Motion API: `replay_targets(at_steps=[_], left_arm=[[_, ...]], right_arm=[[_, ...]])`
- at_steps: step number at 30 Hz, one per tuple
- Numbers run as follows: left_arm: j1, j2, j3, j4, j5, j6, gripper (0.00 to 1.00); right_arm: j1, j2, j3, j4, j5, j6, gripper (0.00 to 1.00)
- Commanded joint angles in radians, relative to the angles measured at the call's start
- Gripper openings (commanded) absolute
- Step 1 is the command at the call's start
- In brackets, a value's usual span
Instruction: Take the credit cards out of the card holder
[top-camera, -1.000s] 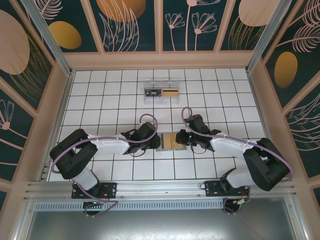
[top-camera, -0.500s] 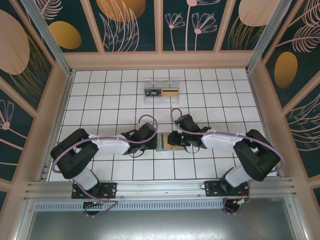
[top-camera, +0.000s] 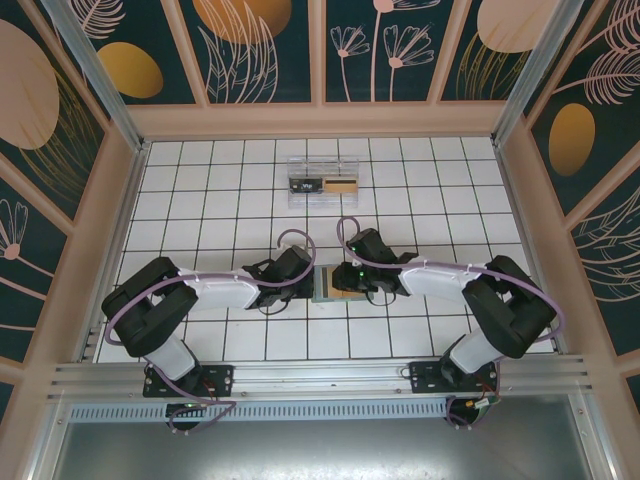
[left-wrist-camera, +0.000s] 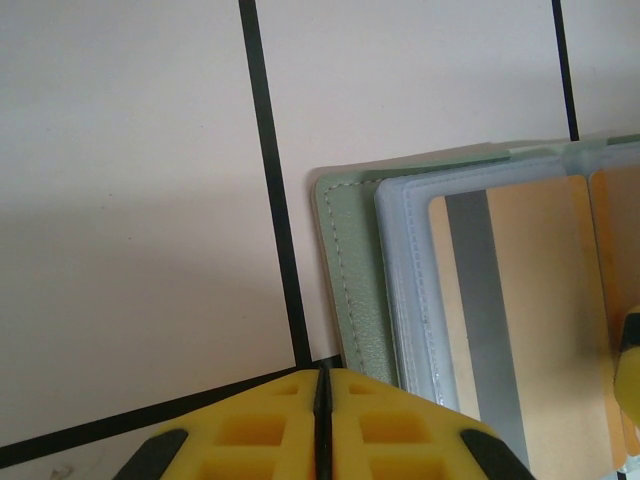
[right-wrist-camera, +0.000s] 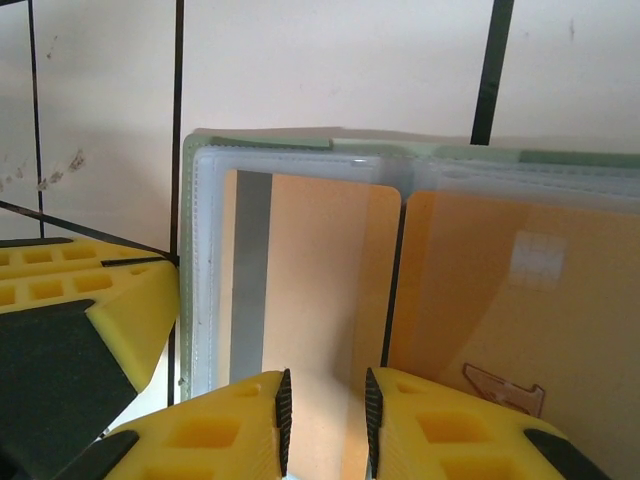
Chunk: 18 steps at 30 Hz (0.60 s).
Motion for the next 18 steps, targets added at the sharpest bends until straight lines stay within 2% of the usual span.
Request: replay_targets(at_steps=[1, 9, 18], left_arm=[[0.000, 0.062, -0.024, -0.001, 0.029, 0.002, 0.12], [0.000, 0.058, -0.028, 0.003, 0.031, -0.001, 0.11], [-0.002, 0.072, -0.025, 0.020, 0.048, -0.002, 0.11]], right_arm=[[0.008, 0.028, 0.030, -0.035, 0.024, 0.002, 0.29], [0.022, 0.047, 0.048, -0.100, 0.109, 0.000, 0.29], [0.026, 0.052, 0.028, 0.012, -0.020, 0.020, 0.29]])
